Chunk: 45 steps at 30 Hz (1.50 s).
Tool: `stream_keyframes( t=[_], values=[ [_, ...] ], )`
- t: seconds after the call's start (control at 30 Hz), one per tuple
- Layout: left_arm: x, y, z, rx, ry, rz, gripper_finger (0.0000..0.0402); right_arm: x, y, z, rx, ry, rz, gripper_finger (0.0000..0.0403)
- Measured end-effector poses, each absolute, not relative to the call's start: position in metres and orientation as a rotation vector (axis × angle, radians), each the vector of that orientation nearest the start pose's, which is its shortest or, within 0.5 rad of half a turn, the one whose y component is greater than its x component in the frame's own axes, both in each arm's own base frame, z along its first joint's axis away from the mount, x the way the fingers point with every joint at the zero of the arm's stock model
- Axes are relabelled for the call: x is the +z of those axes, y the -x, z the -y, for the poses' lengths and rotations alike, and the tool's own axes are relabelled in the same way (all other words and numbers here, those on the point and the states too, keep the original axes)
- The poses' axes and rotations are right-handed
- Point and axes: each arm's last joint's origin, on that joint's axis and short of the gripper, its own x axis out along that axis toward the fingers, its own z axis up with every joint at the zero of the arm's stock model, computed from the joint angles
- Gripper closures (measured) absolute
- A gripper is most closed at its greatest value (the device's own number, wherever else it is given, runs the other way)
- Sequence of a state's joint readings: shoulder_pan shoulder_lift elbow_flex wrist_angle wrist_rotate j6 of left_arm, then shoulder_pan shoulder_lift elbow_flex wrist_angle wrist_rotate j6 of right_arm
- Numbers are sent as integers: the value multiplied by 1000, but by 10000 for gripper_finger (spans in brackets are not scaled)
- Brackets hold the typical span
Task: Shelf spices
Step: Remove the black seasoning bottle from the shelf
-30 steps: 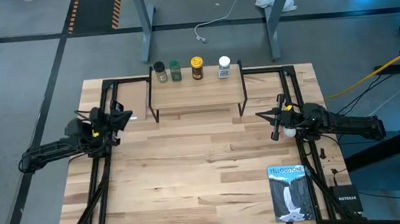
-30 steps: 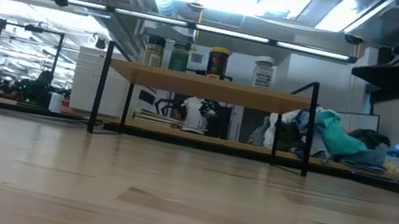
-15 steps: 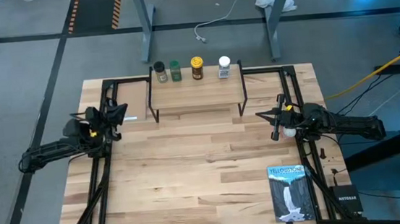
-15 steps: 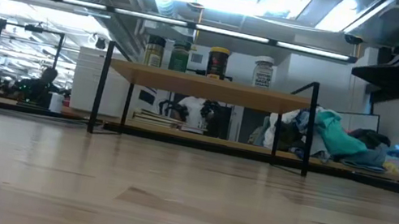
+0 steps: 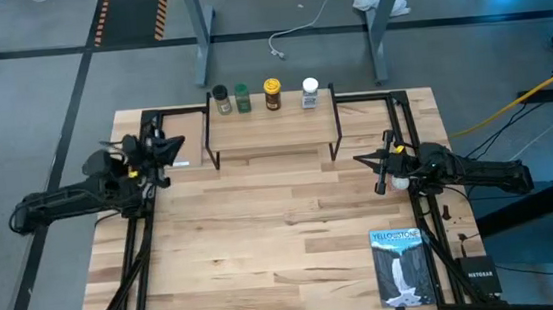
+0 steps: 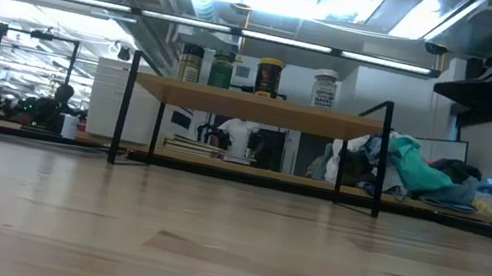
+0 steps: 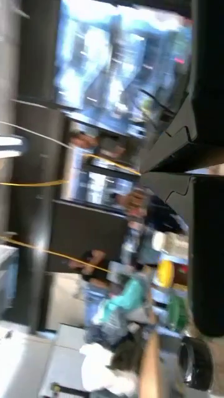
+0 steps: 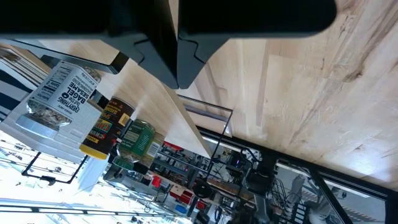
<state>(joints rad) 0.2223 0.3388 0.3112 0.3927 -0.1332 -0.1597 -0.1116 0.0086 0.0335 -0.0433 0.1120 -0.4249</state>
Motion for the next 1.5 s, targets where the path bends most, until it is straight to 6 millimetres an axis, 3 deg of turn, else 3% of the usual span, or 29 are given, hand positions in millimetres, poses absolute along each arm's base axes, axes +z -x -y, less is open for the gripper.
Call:
stream_keyframes(
  t=[0.2,0.3,0.5,0.7,0.83,1.1,1.3,1.5],
  values=[
    [320,-138,-35,349,39,221,400,170,-95,14,-217,423,-66,400],
    [340,-155,-42,381,-19,111,378,170,-95,14,-216,423,-66,400],
    [369,-185,-52,417,-184,-55,270,170,-95,14,-217,423,-66,400],
    [399,-199,-61,565,-398,-208,160,170,-95,14,-217,423,-66,400],
    [411,-205,-70,694,-439,-363,118,170,-95,14,-216,423,-66,400],
    [404,-223,-98,820,-380,-678,95,170,-95,14,-217,423,-66,400],
    [411,-235,-106,851,-441,-615,100,170,-95,14,-217,423,-66,400],
    [423,-241,-96,830,-503,-510,101,170,-95,14,-216,423,-66,400]
  ],
)
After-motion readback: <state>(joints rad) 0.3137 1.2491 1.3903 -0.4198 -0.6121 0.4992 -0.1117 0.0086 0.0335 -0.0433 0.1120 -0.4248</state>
